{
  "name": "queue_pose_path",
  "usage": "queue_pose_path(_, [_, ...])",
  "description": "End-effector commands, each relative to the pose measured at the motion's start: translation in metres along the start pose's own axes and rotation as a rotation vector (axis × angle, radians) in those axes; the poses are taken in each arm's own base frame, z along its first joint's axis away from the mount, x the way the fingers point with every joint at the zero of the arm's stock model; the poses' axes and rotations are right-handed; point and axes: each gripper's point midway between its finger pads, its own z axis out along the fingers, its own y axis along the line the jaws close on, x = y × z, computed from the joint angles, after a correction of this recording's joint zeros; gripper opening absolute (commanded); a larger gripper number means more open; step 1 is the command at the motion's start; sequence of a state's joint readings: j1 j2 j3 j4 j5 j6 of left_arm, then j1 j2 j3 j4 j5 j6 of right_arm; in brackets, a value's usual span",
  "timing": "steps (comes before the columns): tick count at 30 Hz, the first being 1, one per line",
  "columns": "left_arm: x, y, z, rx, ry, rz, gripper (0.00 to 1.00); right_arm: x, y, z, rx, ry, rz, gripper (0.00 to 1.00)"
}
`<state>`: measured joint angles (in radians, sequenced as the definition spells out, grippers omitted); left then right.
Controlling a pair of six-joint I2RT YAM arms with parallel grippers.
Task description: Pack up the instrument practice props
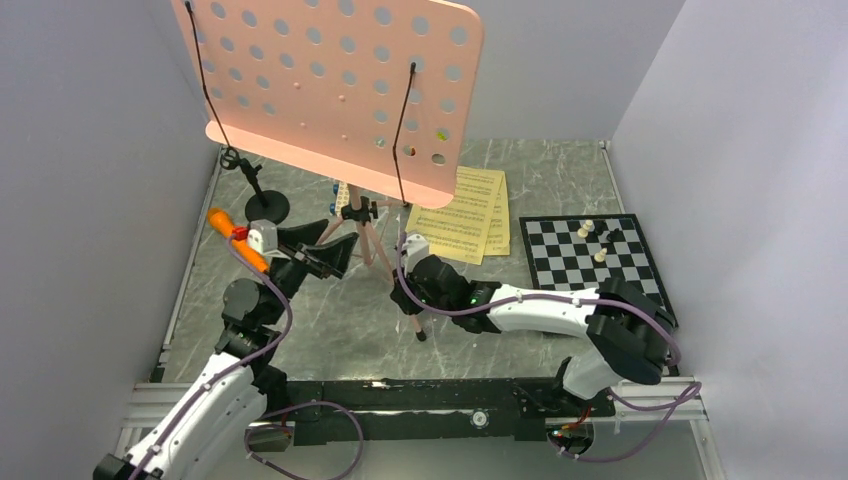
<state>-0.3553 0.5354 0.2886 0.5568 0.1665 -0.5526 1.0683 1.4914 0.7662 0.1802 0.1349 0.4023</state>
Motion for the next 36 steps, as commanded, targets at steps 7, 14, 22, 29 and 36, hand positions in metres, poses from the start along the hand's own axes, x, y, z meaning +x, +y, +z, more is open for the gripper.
queue_pose_path(7, [-0.054, -0.030, 0.037, 0.033, -0.192, 0.149, 0.96, 0.020, 0.022, 0.003, 0.033, 0.083, 0.006, 0.13])
queue_pose_path(14, [-0.074, -0.034, 0.051, 0.003, -0.275, 0.203, 0.91, 0.029, 0.038, 0.002, -0.003, 0.112, -0.081, 0.28])
queue_pose_path(22, [-0.086, -0.040, 0.074, 0.010, -0.292, 0.293, 0.87, 0.011, 0.026, -0.018, 0.050, 0.037, -0.057, 0.59])
queue_pose_path(29, [-0.099, -0.036, 0.087, -0.032, -0.302, 0.382, 0.72, -0.047, 0.014, -0.062, 0.066, -0.156, -0.010, 0.68])
queue_pose_path(36, [-0.100, -0.037, 0.097, -0.031, -0.294, 0.418, 0.57, -0.116, -0.018, -0.071, -0.111, -0.280, 0.268, 0.68])
